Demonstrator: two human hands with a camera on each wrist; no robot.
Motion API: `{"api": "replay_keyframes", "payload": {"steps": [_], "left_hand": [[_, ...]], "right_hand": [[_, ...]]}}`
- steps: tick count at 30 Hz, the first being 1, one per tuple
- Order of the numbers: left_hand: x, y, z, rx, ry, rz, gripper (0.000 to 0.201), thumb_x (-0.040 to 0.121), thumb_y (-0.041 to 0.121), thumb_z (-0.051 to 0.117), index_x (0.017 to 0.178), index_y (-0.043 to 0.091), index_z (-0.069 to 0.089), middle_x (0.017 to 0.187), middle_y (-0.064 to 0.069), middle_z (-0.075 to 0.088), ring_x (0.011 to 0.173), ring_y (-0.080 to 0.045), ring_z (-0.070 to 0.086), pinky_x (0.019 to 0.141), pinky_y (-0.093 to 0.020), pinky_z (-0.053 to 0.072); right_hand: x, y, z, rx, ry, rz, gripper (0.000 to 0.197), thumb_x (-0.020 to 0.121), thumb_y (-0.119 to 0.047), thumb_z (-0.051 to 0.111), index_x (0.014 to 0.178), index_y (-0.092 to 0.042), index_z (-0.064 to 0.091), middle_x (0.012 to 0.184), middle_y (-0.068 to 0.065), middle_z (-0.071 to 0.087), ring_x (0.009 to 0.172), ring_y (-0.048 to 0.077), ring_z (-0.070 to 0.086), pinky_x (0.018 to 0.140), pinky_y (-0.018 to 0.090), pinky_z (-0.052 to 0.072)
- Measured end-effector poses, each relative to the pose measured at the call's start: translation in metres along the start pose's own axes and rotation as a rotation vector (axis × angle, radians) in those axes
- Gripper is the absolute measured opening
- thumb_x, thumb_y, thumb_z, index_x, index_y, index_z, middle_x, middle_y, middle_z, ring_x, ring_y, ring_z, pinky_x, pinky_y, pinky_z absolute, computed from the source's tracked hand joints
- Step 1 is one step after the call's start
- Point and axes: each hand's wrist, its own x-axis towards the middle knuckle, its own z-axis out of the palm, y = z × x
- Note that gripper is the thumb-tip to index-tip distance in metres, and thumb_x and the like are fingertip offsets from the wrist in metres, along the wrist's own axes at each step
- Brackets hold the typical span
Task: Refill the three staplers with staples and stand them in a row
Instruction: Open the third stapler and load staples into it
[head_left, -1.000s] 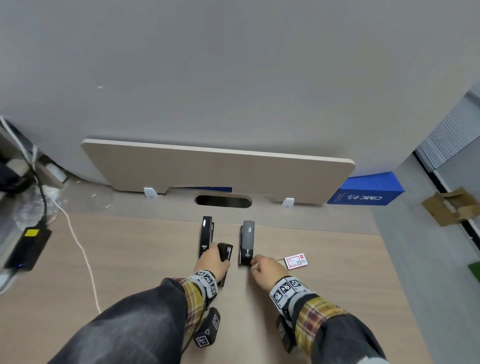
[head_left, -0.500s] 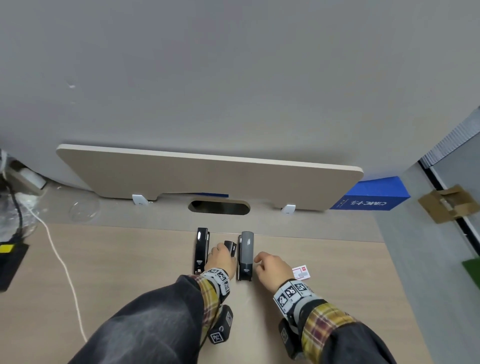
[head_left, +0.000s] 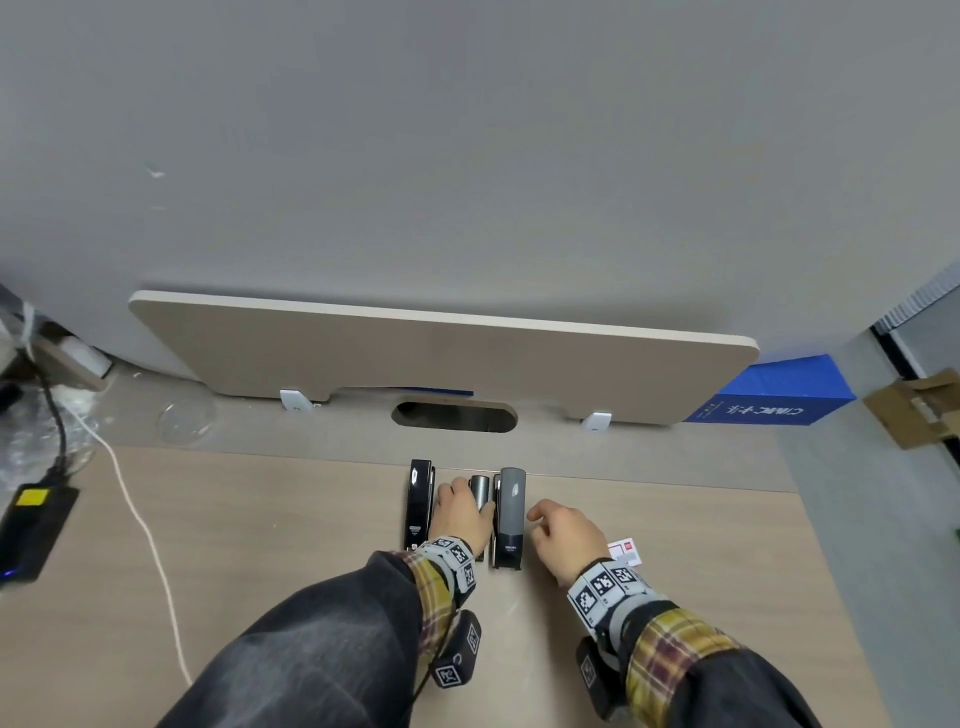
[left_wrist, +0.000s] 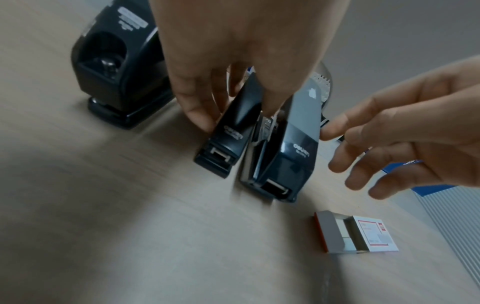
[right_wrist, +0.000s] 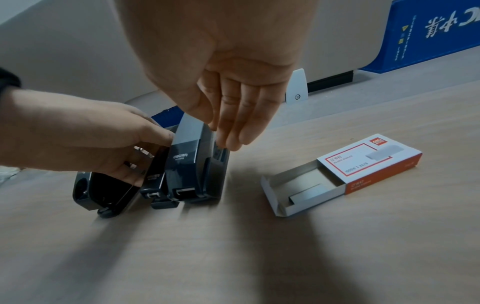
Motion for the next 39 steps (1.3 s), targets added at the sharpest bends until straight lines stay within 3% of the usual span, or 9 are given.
{"api": "replay_keyframes", "payload": {"steps": [4,11,18,20,22,26,29,35,39], "left_hand": [[-0.017,-0.007,-0.006,0.109,0.058,0.174,0.041,0.088,0.016,0.054,0.127,0.015,0.042,0.119,-0.01,0.044,0.095,-0.029,0.057,0.082,-0.04,0.052],[-0.029,-0.014,-0.014,0.405,-0.099,0.258,0.07,0.086,0.009,0.049,0.149,0.025,0.023,0.125,-0.011,0.043,0.11,-0.032,0.05,0.082,-0.041,0.051],[-0.036,-0.003,-0.023,0.42,-0.198,0.235,0.067,0.088,0.016,0.048,0.149,0.022,0.02,0.131,-0.014,0.042,0.112,-0.034,0.054,0.087,-0.041,0.048],[-0.041,-0.004,-0.031,0.388,-0.135,0.25,0.05,0.088,0.014,0.046,0.137,0.017,0.038,0.125,-0.012,0.047,0.105,-0.032,0.057,0.083,-0.04,0.049],[-0.043,-0.008,-0.042,0.358,0.064,0.292,0.034,0.089,0.015,0.047,0.123,0.014,0.049,0.12,-0.007,0.052,0.103,-0.026,0.057,0.085,-0.035,0.049],[-0.036,-0.022,-0.064,0.223,0.358,0.173,0.043,0.085,0.02,0.06,0.124,0.013,0.042,0.116,-0.006,0.051,0.102,-0.018,0.051,0.085,-0.027,0.049],[-0.026,-0.031,-0.068,0.118,0.205,0.024,0.063,0.087,0.02,0.063,0.139,0.007,0.031,0.127,-0.012,0.054,0.111,-0.027,0.057,0.092,-0.035,0.051],[-0.039,-0.046,-0.074,0.216,-0.005,0.049,0.031,0.084,0.022,0.058,0.113,0.012,0.049,0.108,-0.009,0.063,0.098,-0.03,0.063,0.08,-0.035,0.049],[-0.062,-0.061,-0.077,0.374,-0.258,0.082,0.022,0.075,0.012,0.06,0.097,0.017,0.058,0.102,-0.006,0.064,0.09,-0.026,0.06,0.074,-0.032,0.049]], "right_hand": [[-0.003,-0.007,0.001,-0.005,0.043,0.001,0.028,0.088,-0.021,0.043,0.11,-0.022,0.059,0.108,0.007,0.068,0.1,0.03,0.061,0.079,0.031,0.048],[-0.015,-0.017,0.002,-0.003,0.061,-0.026,0.025,0.086,-0.02,0.045,0.107,-0.023,0.06,0.108,0.007,0.068,0.099,0.03,0.061,0.08,0.032,0.048],[-0.024,-0.023,-0.003,-0.032,0.079,-0.061,0.026,0.087,-0.02,0.045,0.108,-0.024,0.059,0.109,0.005,0.067,0.101,0.028,0.061,0.081,0.032,0.047],[-0.025,-0.026,-0.005,-0.037,0.093,-0.073,0.026,0.087,-0.02,0.045,0.108,-0.024,0.059,0.109,0.005,0.067,0.1,0.028,0.061,0.08,0.031,0.047],[-0.026,-0.029,-0.006,-0.04,0.101,-0.085,0.025,0.087,-0.02,0.045,0.108,-0.023,0.059,0.107,0.005,0.067,0.098,0.028,0.061,0.079,0.031,0.047],[-0.031,-0.031,-0.005,-0.042,0.111,-0.099,0.025,0.087,-0.019,0.043,0.106,-0.023,0.059,0.106,0.005,0.067,0.098,0.027,0.061,0.078,0.03,0.046],[-0.041,-0.025,-0.002,-0.031,0.105,-0.09,0.025,0.087,-0.02,0.044,0.106,-0.024,0.06,0.107,0.004,0.067,0.098,0.028,0.061,0.079,0.03,0.046],[-0.058,-0.007,0.001,-0.059,0.083,-0.066,0.025,0.088,-0.02,0.045,0.107,-0.023,0.061,0.108,0.004,0.068,0.1,0.027,0.062,0.082,0.032,0.049],[-0.062,-0.013,0.012,-0.039,0.078,-0.079,0.023,0.087,-0.02,0.046,0.103,-0.025,0.063,0.106,0.003,0.069,0.097,0.027,0.063,0.079,0.031,0.05]]}}
